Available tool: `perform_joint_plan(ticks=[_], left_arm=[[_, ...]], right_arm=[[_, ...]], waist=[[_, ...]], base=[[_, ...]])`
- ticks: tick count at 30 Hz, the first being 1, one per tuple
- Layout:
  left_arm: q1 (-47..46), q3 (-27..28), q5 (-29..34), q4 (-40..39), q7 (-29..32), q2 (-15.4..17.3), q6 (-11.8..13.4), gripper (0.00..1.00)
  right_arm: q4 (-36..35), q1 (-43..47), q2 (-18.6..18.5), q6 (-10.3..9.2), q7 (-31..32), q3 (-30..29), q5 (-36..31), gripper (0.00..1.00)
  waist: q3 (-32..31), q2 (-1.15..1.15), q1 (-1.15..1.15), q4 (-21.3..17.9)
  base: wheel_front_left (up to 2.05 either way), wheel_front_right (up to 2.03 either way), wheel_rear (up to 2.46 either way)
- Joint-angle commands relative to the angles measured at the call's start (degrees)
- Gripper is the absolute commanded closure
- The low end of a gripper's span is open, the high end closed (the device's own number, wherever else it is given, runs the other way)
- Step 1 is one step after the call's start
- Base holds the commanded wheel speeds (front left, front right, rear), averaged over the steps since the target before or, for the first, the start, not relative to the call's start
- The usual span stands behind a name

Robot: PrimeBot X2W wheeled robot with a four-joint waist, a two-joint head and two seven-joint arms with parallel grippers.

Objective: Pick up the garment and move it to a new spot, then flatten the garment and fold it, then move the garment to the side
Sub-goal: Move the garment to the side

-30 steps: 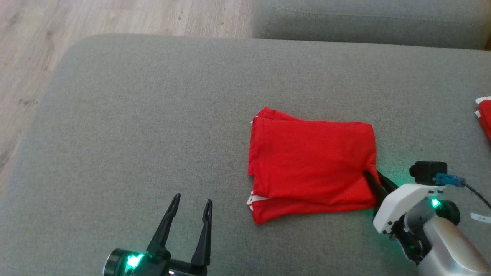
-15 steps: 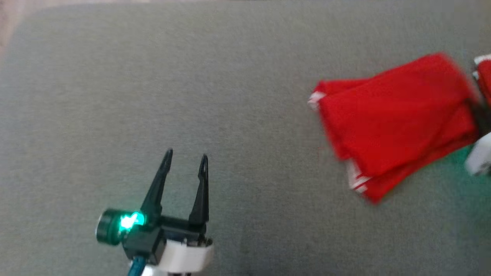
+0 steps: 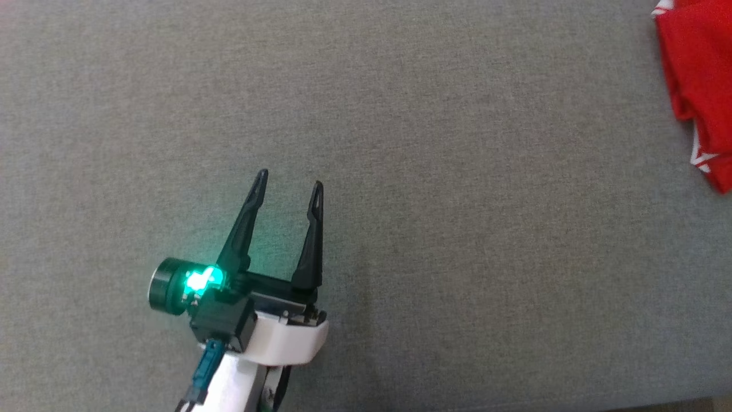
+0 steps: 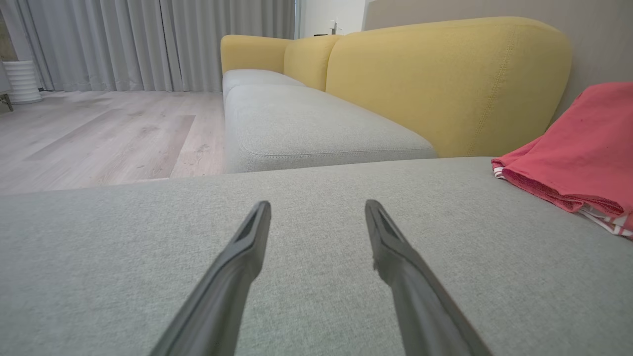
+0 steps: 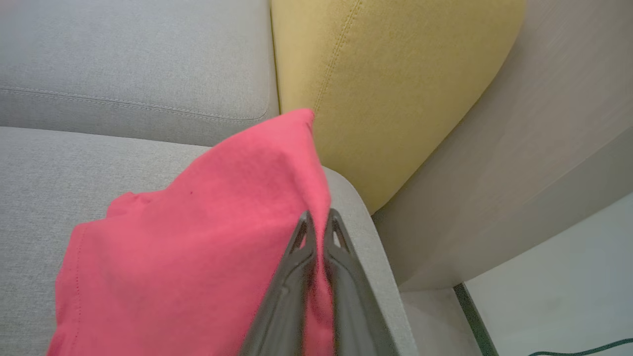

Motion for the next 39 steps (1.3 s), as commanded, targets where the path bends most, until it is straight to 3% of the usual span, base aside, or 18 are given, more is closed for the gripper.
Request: perform_joint_plan(ticks=[1,5,10,18,22,27,30,39], left_arm=[[-1.2,1.2,-0.6,-1.4,-0.3,-0.3,0.0,0.0],[-1.6,1.1,-0.8,-0.6,-0.3,-0.3,-0.2,0.0],[0.4,1.0,-0.6,-0.1,-0.3,-0.3,0.1,0.0],[6.8,3.2,0.2,2.4,-0.3,-0.2,-0.2,0.0],[10.5,5.2,0.0,3.1,-0.3,-0.2,-0.4,0.0],[14.7,7.4,-0.9,3.3,-0.3,-0.2,-0.7,0.0],[16.2,8.2,-1.0,3.4,-0.3,-0.2,-1.1,0.0],[20.9,11.4,-1.0,2.7,-0.3,-0.2,-0.9,0.0]], right_arm=[[-2.8,2.0,-2.4,-0.04,1.3,-1.9,-0.8,0.0],[-6.9,5.5,1.5,-0.04,3.0,-4.7,-3.6,0.0],[-9.3,12.1,10.4,-0.04,2.0,-2.7,-6.8,0.0],[-3.2,20.0,26.8,-0.04,-9.7,5.2,-8.2,0.0],[1.9,22.3,33.3,-0.04,-17.2,10.7,-7.5,0.0],[6.2,25.3,36.7,-0.04,-26.9,16.5,-8.8,0.0],[5.7,27.4,37.9,-0.04,-29.2,17.1,-10.8,0.0],[-11.7,38.9,41.1,-0.04,-29.4,12.3,-16.5,0.0]], waist=[[0.6,0.0,-0.01,-0.5],[-1.3,0.0,-0.01,0.4],[-6.7,0.0,-0.01,2.8],[-17.5,0.0,-0.01,5.8],[-22.2,0.0,-0.01,6.6],[-26.6,0.0,-0.01,7.5],[-28.1,0.0,-0.01,7.9],[-31.9,0.0,-0.01,6.7]], base=[[0.0,0.0,0.0],[0.0,0.0,0.0],[0.0,0.0,0.0],[0.0,0.0,0.0],[0.0,0.0,0.0],[0.0,0.0,0.0],[0.0,0.0,0.0],[0.0,0.0,0.0]])
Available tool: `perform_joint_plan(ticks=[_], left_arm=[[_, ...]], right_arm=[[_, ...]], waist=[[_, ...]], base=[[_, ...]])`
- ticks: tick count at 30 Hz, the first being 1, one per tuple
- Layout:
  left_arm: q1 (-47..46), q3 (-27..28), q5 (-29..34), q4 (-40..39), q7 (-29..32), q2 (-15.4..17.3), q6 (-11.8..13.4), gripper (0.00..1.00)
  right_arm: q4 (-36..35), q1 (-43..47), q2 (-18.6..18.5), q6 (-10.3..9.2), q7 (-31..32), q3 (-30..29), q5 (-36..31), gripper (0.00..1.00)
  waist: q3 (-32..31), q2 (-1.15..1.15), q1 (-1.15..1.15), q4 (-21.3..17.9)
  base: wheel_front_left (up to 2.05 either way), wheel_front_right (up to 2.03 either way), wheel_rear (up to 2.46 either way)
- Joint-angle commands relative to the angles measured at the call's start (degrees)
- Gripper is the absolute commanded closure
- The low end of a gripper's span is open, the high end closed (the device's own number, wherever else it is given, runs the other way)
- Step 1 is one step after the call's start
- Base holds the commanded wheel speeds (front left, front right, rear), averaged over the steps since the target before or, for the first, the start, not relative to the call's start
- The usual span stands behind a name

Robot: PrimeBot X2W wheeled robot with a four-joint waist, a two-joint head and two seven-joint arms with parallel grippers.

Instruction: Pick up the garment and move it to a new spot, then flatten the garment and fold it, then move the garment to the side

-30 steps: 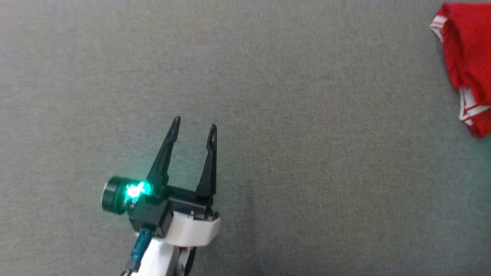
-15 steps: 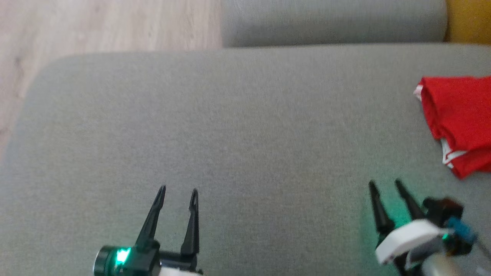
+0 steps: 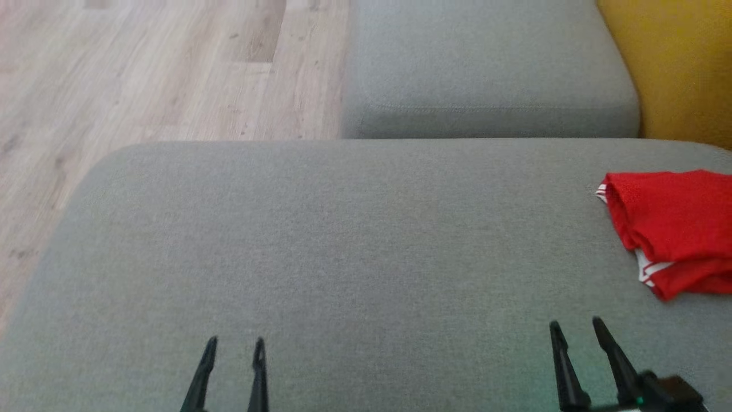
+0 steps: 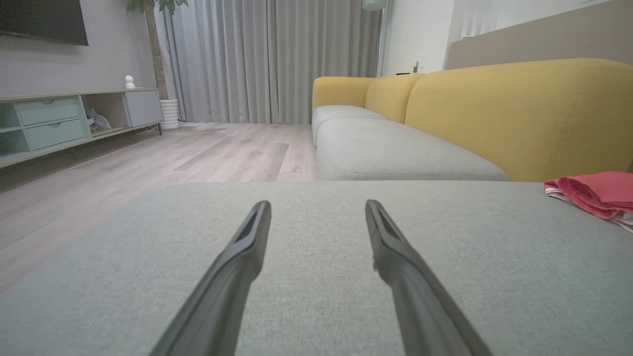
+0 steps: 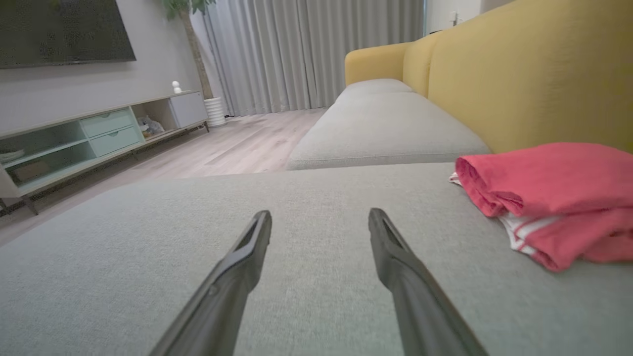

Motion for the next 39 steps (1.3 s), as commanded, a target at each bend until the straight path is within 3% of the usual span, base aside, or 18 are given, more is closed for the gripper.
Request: perform_joint_plan(ticks=[1,11,12,17,39], left_arm=[[-1.2,2.7,-0.4,-2.3,-0.3,-0.3,0.4,0.0],[0.1,5.0,0.2,-3.0,-0.3,-0.3,0.4,0.0],[2.2,2.8,0.0,-1.0,0.0,0.1,0.3,1.0],[3.3,2.4,-0.6,3.0,0.1,0.0,0.2,1.0],[-0.9,4.3,-16.9,4.3,2.9,0.9,-1.8,1.0]], right_arm=[[-3.2,-0.8,0.1,-0.04,-0.8,0.5,-0.5,0.0],[-4.2,0.1,0.8,-0.04,-0.8,1.2,-0.3,0.0],[-2.3,2.8,1.3,0.0,0.0,-0.1,0.0,1.0],[1.8,3.5,1.3,0.0,0.2,0.3,0.7,1.0],[2.3,-0.5,0.6,-0.01,3.1,-0.8,16.0,1.0]], waist=[[-0.8,0.0,0.02,-0.9],[-1.9,0.0,0.02,-2.0],[-1.9,0.0,0.02,-2.0],[-1.9,0.0,0.02,-2.1],[-0.5,0.0,0.02,-2.8]], base=[[0.0,0.0,0.0],[0.0,0.0,0.0],[0.0,0.0,0.0],[0.0,0.0,0.0],[0.0,0.0,0.0]])
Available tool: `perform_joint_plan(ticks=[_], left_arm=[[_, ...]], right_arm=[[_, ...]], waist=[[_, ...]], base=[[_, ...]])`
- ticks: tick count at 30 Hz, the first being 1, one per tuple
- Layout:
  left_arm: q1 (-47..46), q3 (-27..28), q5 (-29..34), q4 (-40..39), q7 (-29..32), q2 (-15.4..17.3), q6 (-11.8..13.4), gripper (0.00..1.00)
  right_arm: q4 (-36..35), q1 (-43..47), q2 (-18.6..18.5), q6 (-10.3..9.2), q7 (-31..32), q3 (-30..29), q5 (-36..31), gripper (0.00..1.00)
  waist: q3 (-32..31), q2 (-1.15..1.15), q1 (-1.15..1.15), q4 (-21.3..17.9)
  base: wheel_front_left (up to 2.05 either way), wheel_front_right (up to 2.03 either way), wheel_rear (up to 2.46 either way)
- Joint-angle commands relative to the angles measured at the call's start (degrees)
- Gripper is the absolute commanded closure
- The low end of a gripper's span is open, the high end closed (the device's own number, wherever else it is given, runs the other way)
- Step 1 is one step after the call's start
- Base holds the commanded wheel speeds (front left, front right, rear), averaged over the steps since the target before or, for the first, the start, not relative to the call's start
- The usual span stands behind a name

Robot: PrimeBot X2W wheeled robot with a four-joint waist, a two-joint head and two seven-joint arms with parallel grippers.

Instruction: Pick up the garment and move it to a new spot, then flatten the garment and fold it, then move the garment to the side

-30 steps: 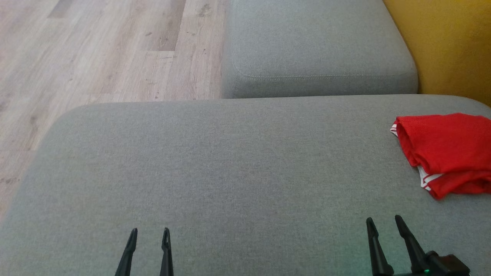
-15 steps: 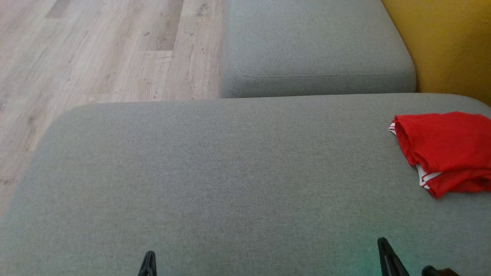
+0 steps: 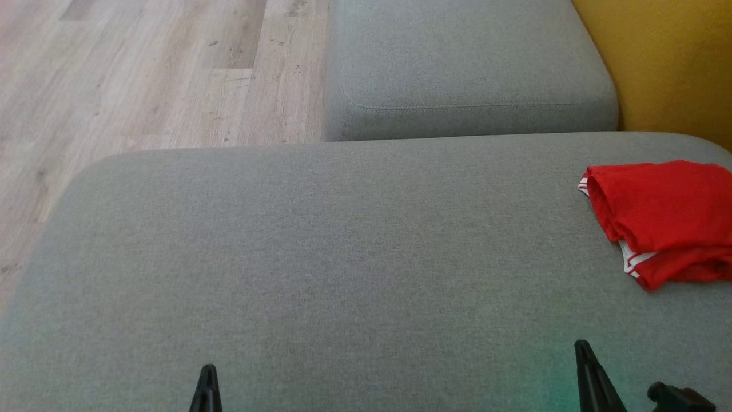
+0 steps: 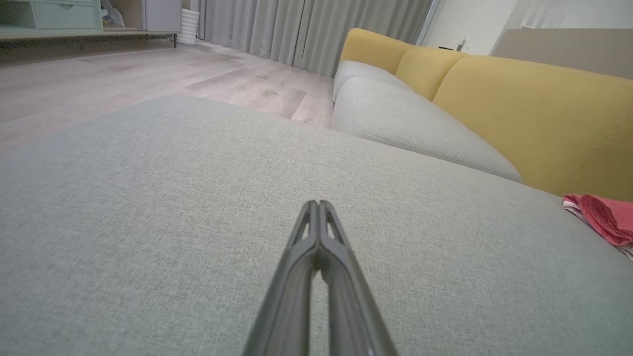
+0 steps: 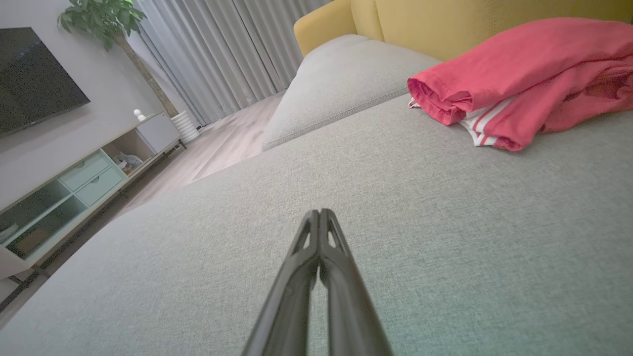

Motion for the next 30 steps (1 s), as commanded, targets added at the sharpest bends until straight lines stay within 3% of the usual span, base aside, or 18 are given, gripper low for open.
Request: perform_joint_plan(ticks=[1,30], left_arm=[[-2.6,1.2,-2.3,-1.5,0.4,0.6,-0.5,1.0],[-7.8,4.3,-22.4,-0.1,4.4,1.2,-3.1,1.0]], right_arm=[[-1.6,-2.7,-0.7,-0.01,0.3,-0.3,2.3,1.0],[-1.0,-7.8,-1.2,-0.02,4.5,-2.2,21.3,1.0]], waist=[[0.1,0.0,0.0,-0.1],[1.9,0.0,0.0,-1.0]], base=[[0.0,0.0,0.0],[0.0,0.0,0.0]])
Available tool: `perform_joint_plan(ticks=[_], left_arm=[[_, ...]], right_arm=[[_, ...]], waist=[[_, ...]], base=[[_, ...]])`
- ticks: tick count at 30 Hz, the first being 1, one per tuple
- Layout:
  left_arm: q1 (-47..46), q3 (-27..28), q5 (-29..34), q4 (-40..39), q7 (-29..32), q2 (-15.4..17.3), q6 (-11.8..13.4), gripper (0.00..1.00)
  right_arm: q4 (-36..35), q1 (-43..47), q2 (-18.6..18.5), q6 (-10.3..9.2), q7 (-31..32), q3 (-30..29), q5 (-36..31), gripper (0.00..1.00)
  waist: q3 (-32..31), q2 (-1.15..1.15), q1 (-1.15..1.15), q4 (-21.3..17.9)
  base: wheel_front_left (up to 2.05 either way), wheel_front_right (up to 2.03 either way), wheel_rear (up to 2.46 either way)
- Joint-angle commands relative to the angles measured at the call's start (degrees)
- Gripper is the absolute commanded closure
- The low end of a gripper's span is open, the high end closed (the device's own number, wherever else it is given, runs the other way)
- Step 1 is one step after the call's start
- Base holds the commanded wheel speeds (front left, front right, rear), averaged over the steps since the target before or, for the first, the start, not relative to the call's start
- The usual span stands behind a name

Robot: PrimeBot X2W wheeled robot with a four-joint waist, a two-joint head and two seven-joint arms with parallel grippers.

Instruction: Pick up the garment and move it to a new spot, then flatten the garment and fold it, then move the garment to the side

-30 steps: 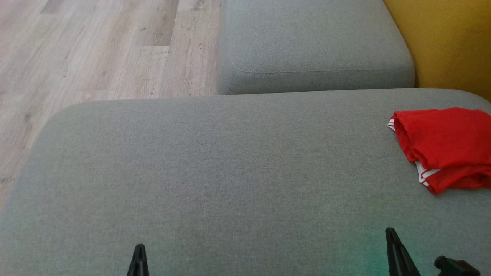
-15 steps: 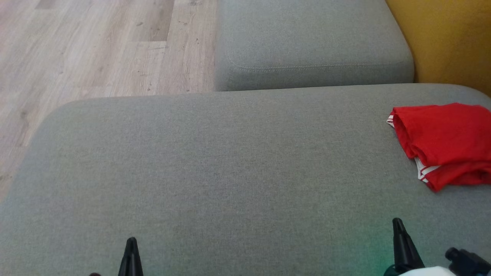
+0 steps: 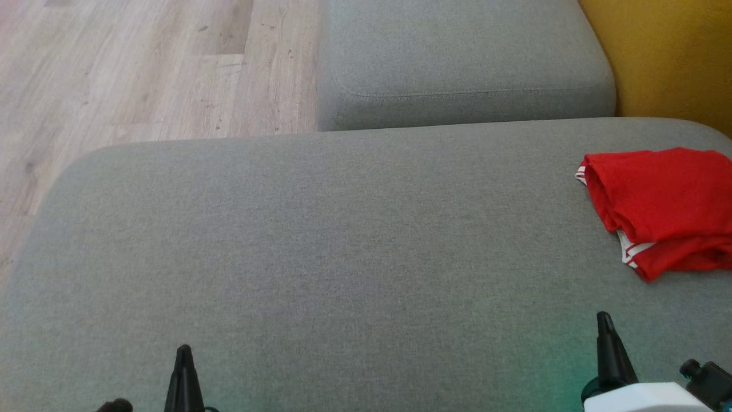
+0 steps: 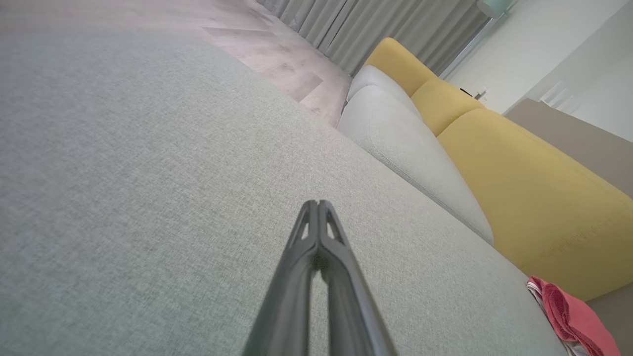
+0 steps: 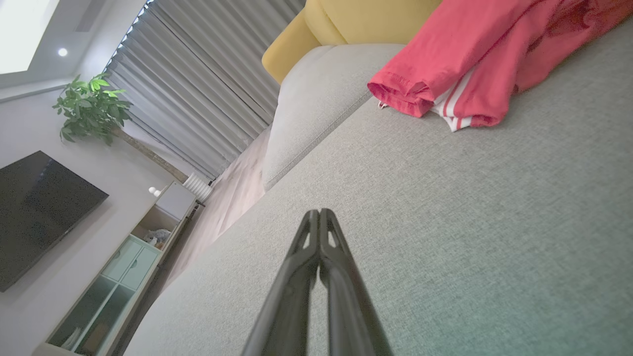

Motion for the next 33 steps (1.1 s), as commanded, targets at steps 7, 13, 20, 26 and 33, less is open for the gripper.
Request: perform_joint_plan(ticks=[7,13,20,26,33], left_arm=[[-4.2,2.2,-5.8,-1.0,1.1,0.8,-0.8,1.0],[-5.3,3.0,-10.0,-0.7,2.1,0.8,-1.4,1.0],[-6.6,3.9,-14.9,-0.3,3.2,0.8,-2.0,1.0],[-7.5,4.6,-18.4,-0.1,4.0,0.8,-2.5,1.0],[-9.0,5.7,-24.0,0.3,5.4,0.9,-3.2,1.0]], right_arm=[[-1.4,-3.9,-1.2,-0.02,1.2,-0.4,5.7,1.0],[-1.3,-5.0,-1.3,-0.02,2.2,-0.8,9.7,1.0],[-1.1,-6.2,-1.3,-0.02,3.3,-1.4,14.3,1.0],[-1.0,-7.1,-1.3,-0.03,4.1,-1.9,17.7,1.0],[-0.9,-8.6,-1.4,-0.03,5.4,-2.6,23.0,1.0]], waist=[[0.5,0.0,0.0,-0.2],[0.8,0.0,0.0,-0.4],[1.3,0.0,0.0,-0.7],[1.6,0.0,0.0,-0.8],[2.1,0.0,0.0,-1.1]], base=[[0.0,0.0,0.0],[0.0,0.0,0.0],[0.0,0.0,0.0],[0.0,0.0,0.0],[0.0,0.0,0.0]])
